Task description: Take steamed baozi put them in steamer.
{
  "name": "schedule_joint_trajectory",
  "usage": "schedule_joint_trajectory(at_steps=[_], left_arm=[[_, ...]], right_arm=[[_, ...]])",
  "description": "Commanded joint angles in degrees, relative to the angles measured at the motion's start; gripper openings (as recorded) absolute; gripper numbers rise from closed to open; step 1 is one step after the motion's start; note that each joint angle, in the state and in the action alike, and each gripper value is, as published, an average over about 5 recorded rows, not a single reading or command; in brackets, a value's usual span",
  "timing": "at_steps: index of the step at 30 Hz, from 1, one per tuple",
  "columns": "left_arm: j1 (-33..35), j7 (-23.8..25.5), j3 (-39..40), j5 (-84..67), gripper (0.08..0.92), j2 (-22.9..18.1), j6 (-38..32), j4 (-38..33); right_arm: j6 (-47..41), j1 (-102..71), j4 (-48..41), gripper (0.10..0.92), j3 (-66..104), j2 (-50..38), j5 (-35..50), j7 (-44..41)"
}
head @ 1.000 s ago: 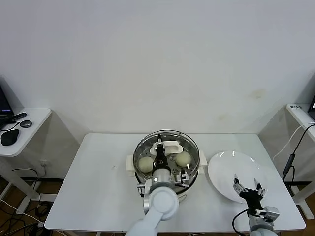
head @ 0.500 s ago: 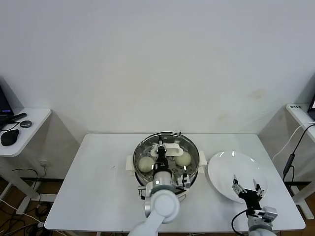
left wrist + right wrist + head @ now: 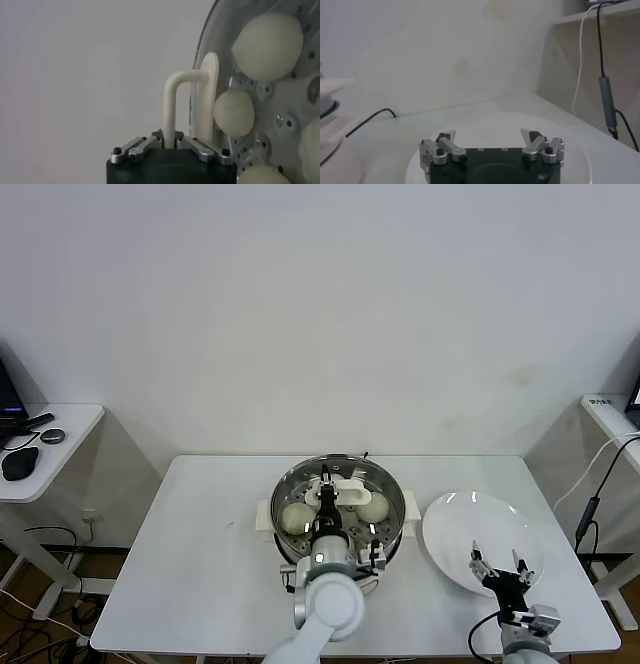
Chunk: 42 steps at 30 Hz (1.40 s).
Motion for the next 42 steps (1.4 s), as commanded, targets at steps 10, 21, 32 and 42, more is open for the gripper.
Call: schedule_joint_trajectory(at_steps=[10, 21, 32, 42], left_arm=[[5.69, -2.44, 1.8, -10.69, 0.345, 4.25, -2.89, -12.05], [15.57, -2.07, 1.88, -12.62, 0.666, 7.47, -3.08, -28.99], [30.02, -12.35, -23.51, -52.73, 0.822, 10.14, -8.44, -42.78], [44.17, -24.36, -40.97, -78.31, 0.823, 6.01, -32.45, -32.25]], right_arm=[[-0.09, 0.01, 0.36, 0.823, -0.07, 0.02, -0.22, 0.15], [-1.4, -1.43, 2.05, 0.823, -0.96, -0.64, -0.24, -0.33], [-5.19, -10.9, 13.53, 0.823, -2.0, -4.32, -1.73, -6.0], [-1.66, -17.07, 16.67, 0.823, -5.85, -3.52, -2.56, -1.52]])
